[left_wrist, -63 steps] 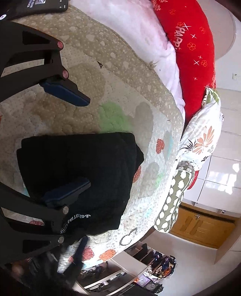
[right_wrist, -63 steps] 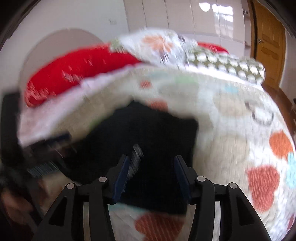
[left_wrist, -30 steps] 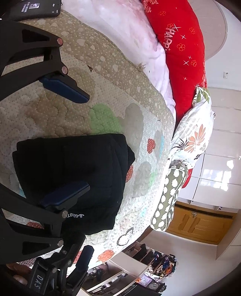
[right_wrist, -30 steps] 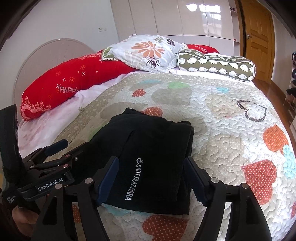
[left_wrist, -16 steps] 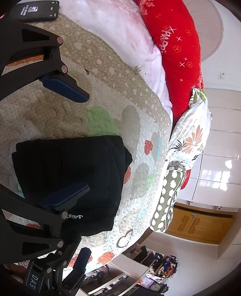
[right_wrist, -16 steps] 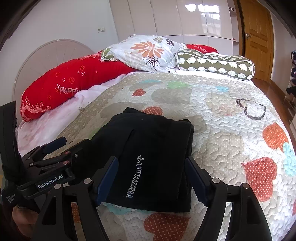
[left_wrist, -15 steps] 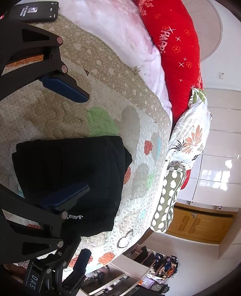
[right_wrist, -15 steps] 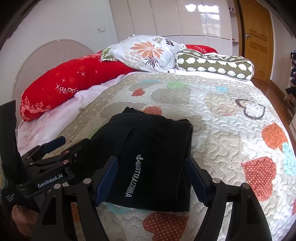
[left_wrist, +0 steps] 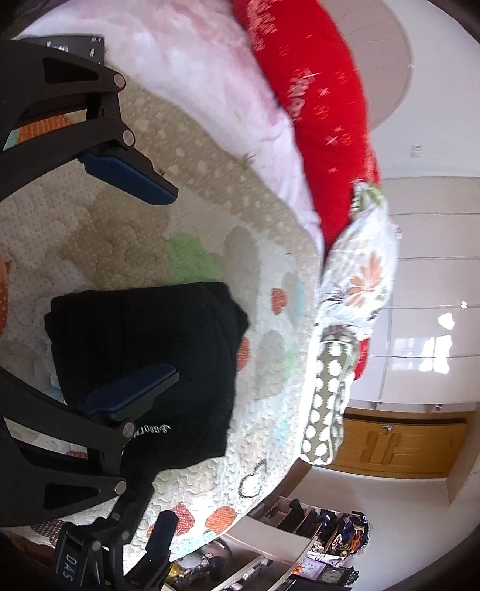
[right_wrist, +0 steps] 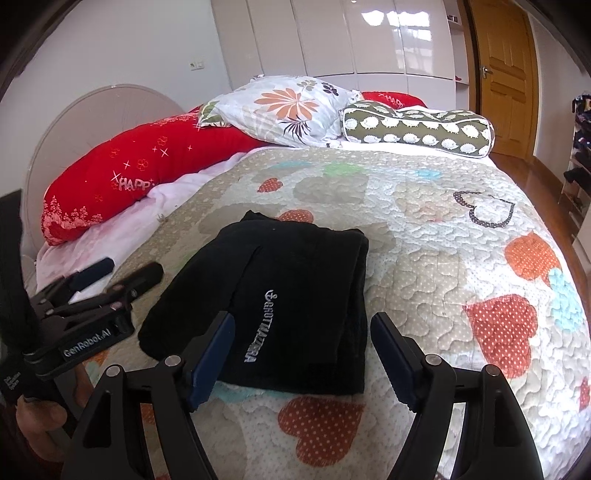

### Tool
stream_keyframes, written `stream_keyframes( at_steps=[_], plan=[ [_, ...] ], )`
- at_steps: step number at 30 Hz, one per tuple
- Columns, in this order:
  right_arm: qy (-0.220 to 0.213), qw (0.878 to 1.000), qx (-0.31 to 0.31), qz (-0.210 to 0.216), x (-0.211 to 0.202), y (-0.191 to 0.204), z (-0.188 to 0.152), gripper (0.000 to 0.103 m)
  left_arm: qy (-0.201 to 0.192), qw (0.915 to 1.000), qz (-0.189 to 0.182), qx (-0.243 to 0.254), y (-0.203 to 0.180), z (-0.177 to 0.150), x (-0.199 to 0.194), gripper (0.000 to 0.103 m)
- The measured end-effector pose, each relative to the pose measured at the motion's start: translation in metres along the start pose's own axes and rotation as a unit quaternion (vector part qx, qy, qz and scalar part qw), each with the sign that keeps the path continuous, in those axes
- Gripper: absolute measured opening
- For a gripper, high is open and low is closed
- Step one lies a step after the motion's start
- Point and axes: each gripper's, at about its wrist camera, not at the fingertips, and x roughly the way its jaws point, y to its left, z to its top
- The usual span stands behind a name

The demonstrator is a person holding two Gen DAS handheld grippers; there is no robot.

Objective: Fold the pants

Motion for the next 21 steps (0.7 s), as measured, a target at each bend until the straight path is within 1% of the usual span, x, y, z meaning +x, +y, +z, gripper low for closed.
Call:
stream_keyframes(
  at_steps=[2, 4, 8, 12, 17, 21],
  plan=[
    [-0.002, 1.000, -0.003, 0.003, -0.005, 0.003, -0.002, 0.078, -0.027, 0.9996, 0.006, 0.007, -0.002, -0.004, -0.014, 0.089],
    [-0.003, 1.000, -0.004, 0.006, -0.008, 0.004, -0.005, 0.079, -0.039, 0.9992, 0.002, 0.008, -0.003, -0.010, -0.022, 0.089],
    [0.002, 1.000, -0.010, 0.008, -0.011, 0.010, -0.010, 0.080, -0.027, 0.9996, -0.009, 0.005, -0.003, -0.018, -0.020, 0.089],
    [0.006, 1.000, -0.016, 0.002, -0.012, 0.011, -0.015, 0.080, -0.023, 0.9996, -0.014, 0.008, -0.005, -0.023, -0.014, 0.089],
    [0.011, 1.000, -0.002, -0.001, -0.010, 0.003, -0.019, 0.080, -0.009, 0.9996, -0.027, 0.001, -0.005, -0.026, -0.006, 0.089],
    [0.012, 1.000, 0.001, -0.006, -0.008, 0.001, -0.019, 0.080, -0.010, 0.9995, -0.030, -0.002, -0.004, -0.026, -0.006, 0.089]
  ],
)
